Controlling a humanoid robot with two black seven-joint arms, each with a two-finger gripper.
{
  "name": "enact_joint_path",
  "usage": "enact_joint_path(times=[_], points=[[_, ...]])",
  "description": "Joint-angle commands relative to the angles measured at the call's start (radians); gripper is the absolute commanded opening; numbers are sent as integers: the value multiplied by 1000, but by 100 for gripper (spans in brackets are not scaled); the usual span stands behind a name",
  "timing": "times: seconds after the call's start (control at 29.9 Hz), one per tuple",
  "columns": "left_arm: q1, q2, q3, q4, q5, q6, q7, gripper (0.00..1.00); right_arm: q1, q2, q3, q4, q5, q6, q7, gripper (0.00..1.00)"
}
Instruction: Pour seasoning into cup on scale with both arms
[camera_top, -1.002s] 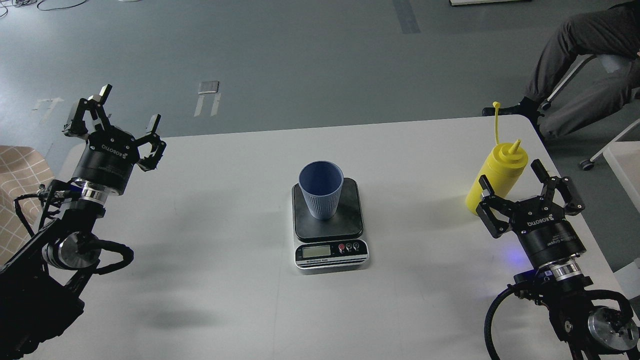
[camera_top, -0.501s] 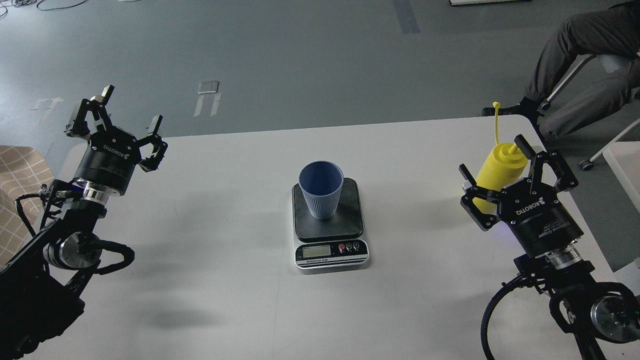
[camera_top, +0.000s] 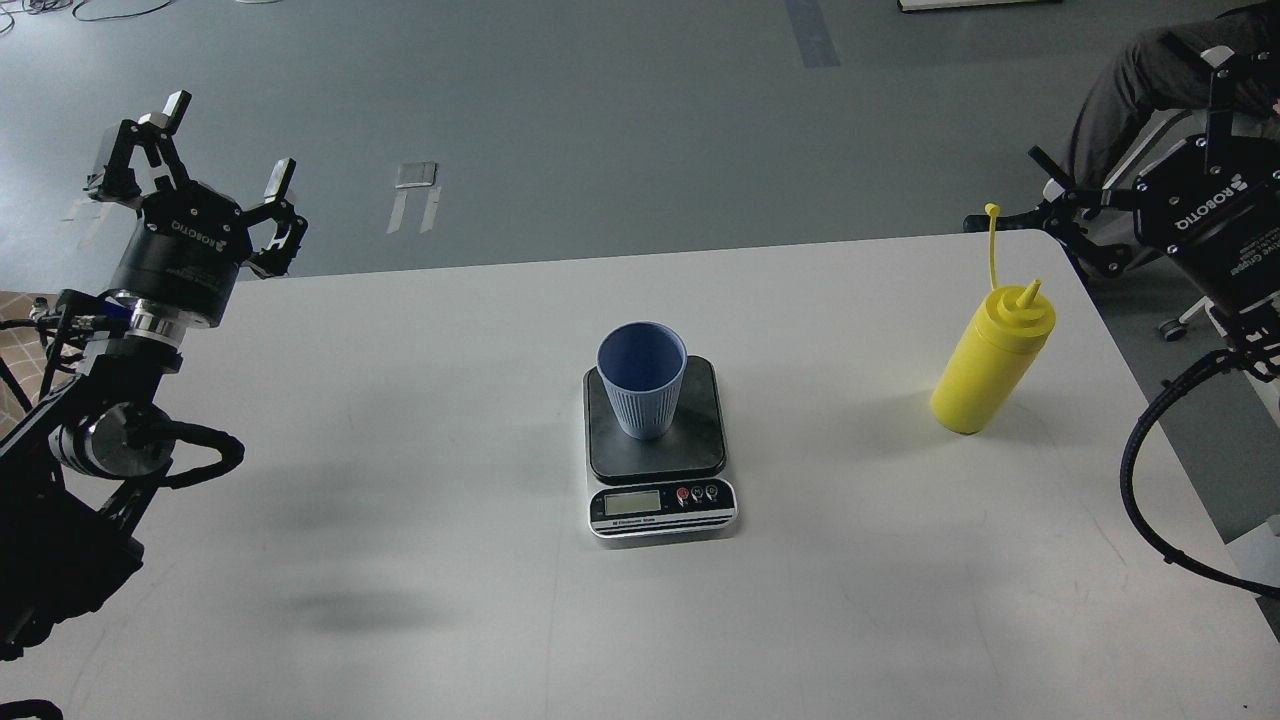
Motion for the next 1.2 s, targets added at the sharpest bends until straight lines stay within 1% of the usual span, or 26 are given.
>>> enact_joint_path(times=[0.0, 0.03, 0.1, 0.13, 0.2, 0.23, 0.27, 0.3, 0.37, 0.47, 0.63, 0.8, 0.94, 1.04, 1.07, 1.17], points=[[-65, -12, 0, 38, 15, 0, 0, 98, 197, 8, -123, -177, 3, 0, 5, 100], [-65, -12, 0, 38, 15, 0, 0, 98, 198, 8, -124, -177, 3, 0, 5, 100], [-118, -29, 25, 67, 20, 0, 0, 98, 317, 43, -202, -287, 3, 0, 7, 100], [-119, -29, 25, 67, 20, 0, 0, 98, 317, 44, -202, -288, 3, 0, 7, 100], [-172, -43, 51, 114, 20, 0, 0, 98, 442, 111, -243, -410, -11, 0, 8, 100], [-183, -49, 56, 122, 20, 0, 0, 98, 466, 128, -249, -442, -14, 0, 8, 100], [-203, -63, 57, 136, 20, 0, 0, 98, 502, 161, -251, -508, -18, 0, 8, 100], [-211, -69, 59, 140, 20, 0, 0, 98, 520, 178, -251, -537, -25, 0, 8, 100], [-228, -81, 57, 147, 20, 0, 0, 98, 572, 230, -249, -648, -60, 0, 10, 100], [-244, -101, 57, 148, 20, 0, 0, 98, 592, 255, -249, -694, -78, 0, 10, 100], [-252, -138, 57, 148, 18, 0, 2, 98, 592, 281, -251, -699, -135, 0, 10, 100], [-270, -172, 56, 168, 17, 0, 21, 98, 606, 297, -249, -700, -262, 0, 11, 100], [-283, -189, 56, 197, 17, 0, 21, 98, 627, 297, -249, -700, -324, 0, 22, 100], [-283, -193, 57, 197, 17, 0, 24, 98, 630, 295, -249, -700, -328, 0, 30, 100], [-283, -193, 57, 197, 17, 0, 27, 98, 630, 294, -249, -700, -328, 0, 30, 100], [-284, -192, 56, 197, 17, 0, 58, 98, 632, 289, -249, -700, -328, 0, 31, 100]])
